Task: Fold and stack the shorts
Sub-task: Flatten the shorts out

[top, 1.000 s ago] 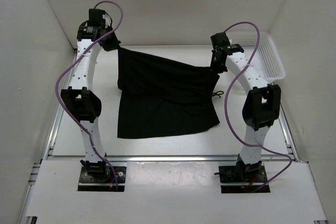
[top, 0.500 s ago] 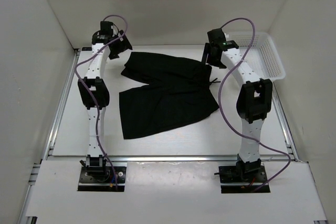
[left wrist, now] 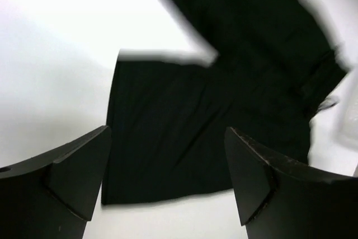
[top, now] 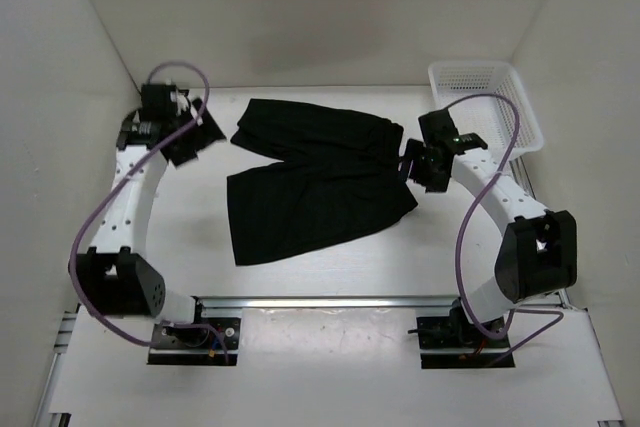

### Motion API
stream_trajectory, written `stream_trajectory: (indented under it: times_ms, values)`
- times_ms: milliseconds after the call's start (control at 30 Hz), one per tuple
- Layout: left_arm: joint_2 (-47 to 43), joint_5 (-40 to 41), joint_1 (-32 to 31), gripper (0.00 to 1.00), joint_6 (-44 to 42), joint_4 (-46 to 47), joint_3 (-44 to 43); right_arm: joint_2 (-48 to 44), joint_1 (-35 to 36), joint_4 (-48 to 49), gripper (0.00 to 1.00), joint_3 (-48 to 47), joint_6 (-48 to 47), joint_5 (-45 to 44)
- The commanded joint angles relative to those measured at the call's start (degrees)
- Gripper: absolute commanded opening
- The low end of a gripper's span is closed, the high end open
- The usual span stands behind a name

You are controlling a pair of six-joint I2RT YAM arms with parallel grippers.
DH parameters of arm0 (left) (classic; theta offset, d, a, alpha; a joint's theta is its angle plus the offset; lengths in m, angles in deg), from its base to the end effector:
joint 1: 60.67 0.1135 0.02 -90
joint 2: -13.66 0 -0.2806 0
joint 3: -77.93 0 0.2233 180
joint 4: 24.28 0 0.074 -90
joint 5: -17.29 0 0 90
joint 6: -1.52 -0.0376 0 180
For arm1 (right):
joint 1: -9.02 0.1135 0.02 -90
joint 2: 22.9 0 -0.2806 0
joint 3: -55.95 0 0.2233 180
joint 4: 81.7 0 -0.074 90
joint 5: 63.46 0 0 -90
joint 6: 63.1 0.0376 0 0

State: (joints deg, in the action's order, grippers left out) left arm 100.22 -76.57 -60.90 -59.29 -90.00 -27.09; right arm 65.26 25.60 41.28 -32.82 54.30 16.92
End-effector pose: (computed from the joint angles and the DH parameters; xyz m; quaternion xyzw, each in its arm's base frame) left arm 0.2906 -0.0037 0.3824 -0.2208 0.9042 -0.1228 0.3443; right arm 0.2852 0.0784 0.3038 0.1141 0.9474 0.0334 0.2970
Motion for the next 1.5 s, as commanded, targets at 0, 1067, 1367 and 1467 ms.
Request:
stream_trajectory:
  times_ms: [0, 1067, 1367, 1467]
  values:
    - [-2.2, -3.6, -1.1, 0.93, 5.5, -3.1, 19.7, -1.3, -0.4, 1.7, 0.73, 7.3, 3.1, 11.8]
    - [10.4, -6.9, -8.8, 0.11, 13.3, 7.4, 37.9, 12.2, -4.7, 9.8, 0.00, 10.6, 2.0, 10.0]
    - [3.4, -5.2, -8.3, 0.11, 13.9, 5.7, 39.0, -4.7, -3.6, 4.5, 0.00, 26.5, 4.7, 8.3]
    - [1.9, -4.7, -8.3, 0.11, 14.4, 4.4, 39.5, -10.5, -2.3, 1.6, 0.09, 29.8, 6.7, 7.8]
